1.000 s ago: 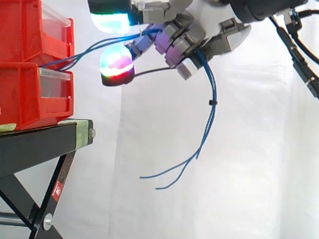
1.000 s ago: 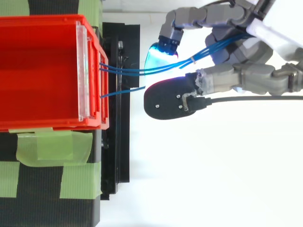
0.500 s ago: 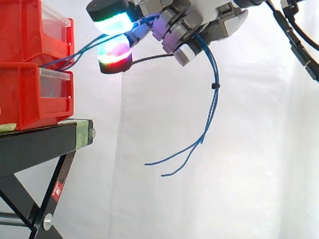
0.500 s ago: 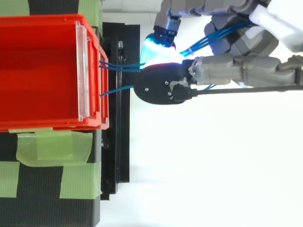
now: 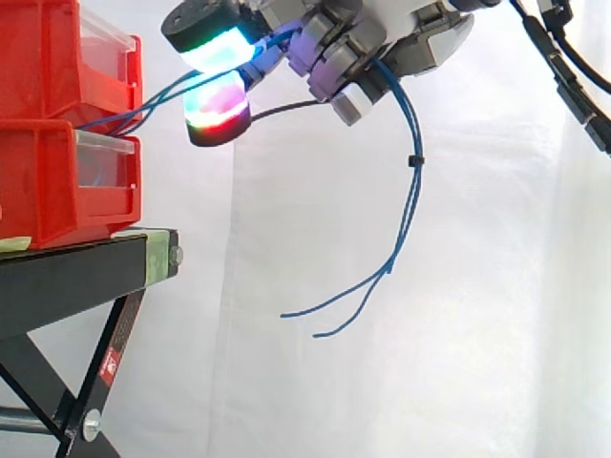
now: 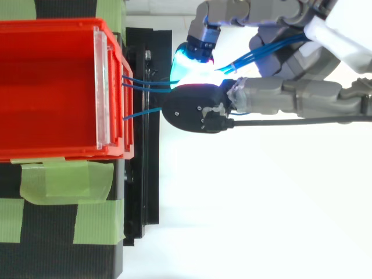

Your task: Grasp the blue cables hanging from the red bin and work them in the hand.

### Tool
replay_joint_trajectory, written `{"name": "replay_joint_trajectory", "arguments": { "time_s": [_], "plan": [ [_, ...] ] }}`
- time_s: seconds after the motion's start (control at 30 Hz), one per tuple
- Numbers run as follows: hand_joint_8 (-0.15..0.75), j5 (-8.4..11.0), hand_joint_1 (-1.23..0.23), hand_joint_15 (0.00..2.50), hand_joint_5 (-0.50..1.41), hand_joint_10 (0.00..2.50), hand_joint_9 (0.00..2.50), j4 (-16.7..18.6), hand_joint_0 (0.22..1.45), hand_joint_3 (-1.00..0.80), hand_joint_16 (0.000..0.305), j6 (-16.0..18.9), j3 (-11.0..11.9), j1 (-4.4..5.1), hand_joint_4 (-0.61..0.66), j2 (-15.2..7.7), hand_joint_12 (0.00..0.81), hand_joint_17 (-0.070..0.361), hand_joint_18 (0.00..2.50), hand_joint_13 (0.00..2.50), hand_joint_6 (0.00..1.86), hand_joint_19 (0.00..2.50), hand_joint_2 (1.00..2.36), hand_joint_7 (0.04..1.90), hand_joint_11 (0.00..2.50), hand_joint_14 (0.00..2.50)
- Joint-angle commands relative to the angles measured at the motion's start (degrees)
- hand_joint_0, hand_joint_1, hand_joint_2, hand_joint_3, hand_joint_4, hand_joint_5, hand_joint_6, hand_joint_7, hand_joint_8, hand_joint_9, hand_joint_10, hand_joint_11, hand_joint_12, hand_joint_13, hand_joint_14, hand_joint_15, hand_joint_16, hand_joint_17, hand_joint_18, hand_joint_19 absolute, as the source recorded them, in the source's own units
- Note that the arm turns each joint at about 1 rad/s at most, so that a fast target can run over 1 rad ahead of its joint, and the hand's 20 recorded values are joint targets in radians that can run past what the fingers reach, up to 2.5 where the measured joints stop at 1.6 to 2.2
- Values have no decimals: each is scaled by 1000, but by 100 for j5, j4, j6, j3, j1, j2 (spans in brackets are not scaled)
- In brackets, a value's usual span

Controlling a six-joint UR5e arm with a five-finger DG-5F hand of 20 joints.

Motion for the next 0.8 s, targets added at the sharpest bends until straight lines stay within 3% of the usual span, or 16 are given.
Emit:
{"name": "replay_joint_trajectory", "arguments": {
  "time_s": [0.0,0.17,0.37,0.53,0.77],
  "plan": [
    [519,-30,-629,2010,515,2500,1736,76,925,22,244,-97,0,10,285,-4,771,183,2500,2085,14,763,1020,1285,2500,2500],
    [519,-65,-623,2010,482,2500,1736,120,888,-431,244,-282,0,10,283,-4,771,183,2500,2085,14,763,1022,1314,2500,2500],
    [519,-109,-636,2010,574,2500,1736,155,875,-746,244,-414,0,10,248,-4,771,183,2500,2085,4,763,1012,1416,2500,2500],
    [519,-118,-648,2010,608,2500,1736,155,877,-783,244,-467,0,10,247,-4,771,183,2500,2085,4,763,1010,1420,2500,2500],
    [519,-118,-695,2010,618,2500,1736,155,876,-557,244,-467,0,10,250,-4,771,183,2500,2085,9,763,1020,1352,2500,2500]
  ]
}}
